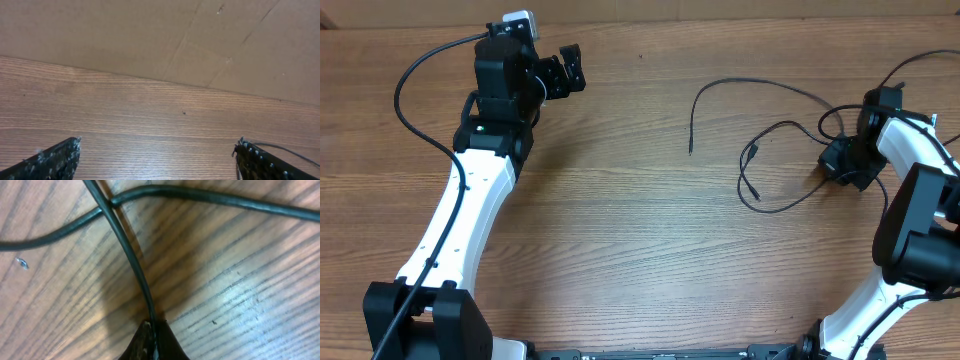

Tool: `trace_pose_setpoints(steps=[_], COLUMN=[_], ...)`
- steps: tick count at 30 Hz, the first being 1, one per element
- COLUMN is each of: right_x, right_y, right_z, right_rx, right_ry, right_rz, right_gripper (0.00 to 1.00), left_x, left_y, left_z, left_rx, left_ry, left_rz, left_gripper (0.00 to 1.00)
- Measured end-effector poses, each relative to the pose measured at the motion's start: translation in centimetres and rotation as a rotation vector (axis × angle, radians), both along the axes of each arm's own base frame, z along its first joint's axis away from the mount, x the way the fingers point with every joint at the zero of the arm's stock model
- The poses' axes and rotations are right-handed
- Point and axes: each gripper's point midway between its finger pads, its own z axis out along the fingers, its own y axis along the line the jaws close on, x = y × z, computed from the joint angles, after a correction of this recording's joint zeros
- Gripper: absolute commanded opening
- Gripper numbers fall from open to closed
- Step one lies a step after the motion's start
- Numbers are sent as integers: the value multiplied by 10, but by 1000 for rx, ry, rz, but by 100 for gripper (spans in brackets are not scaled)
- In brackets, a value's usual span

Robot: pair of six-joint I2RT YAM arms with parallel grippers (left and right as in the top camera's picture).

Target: Untangle cables

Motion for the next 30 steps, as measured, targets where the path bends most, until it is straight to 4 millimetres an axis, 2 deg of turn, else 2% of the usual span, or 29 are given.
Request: trace_pose_setpoints(steps=[5, 9, 17, 21, 30], right_x=[-8, 10, 71, 93, 139], right_y=[2, -3, -17, -22, -34], right_z=[4, 25, 114, 159, 274], right_rx=[19, 10, -28, -50, -145], right_ry=[61, 31, -179, -286, -616], right_rz=[0, 0, 5, 9, 19], right_gripper=[4, 4, 4, 4, 4], left_x=[1, 1, 1, 1, 1], left_y=[0, 0, 0, 0, 0], left_z=[1, 1, 1, 1, 1], left_rx=[-1, -1, -1, -1, -1], left_ry=[-6, -6, -6, -6, -6], left_rz=[0, 0, 0, 0, 0], left_gripper=[100, 100, 100, 100, 99])
